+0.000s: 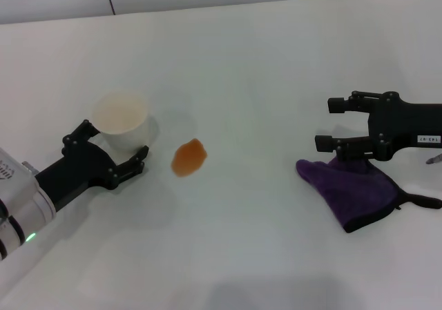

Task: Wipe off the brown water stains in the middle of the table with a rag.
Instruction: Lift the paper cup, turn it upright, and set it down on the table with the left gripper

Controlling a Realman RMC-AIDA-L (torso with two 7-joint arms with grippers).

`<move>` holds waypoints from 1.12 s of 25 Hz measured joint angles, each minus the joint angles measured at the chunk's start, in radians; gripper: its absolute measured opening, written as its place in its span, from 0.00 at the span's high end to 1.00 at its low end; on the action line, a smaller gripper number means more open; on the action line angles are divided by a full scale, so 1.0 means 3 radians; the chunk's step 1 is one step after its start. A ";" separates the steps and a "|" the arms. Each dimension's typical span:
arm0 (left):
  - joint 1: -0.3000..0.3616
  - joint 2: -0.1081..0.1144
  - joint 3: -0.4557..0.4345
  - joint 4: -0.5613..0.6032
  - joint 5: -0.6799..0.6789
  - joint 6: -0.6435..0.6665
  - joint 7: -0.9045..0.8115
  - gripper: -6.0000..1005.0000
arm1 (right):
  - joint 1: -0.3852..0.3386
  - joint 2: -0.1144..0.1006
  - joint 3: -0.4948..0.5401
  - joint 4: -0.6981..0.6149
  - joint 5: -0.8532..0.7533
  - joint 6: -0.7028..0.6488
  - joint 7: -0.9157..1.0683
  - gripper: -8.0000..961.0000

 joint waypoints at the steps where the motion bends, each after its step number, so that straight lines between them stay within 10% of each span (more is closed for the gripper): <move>1: 0.0003 -0.0002 0.0000 0.0001 0.0000 0.0005 -0.0002 0.12 | 0.0000 0.0000 0.0000 0.0000 0.0000 0.0000 0.0000 0.10; 28: 0.0149 -0.0003 -0.0035 0.0055 -0.0100 0.0037 0.0162 0.12 | 0.0001 -0.0002 0.0000 0.0024 -0.0005 0.0001 -0.0007 0.10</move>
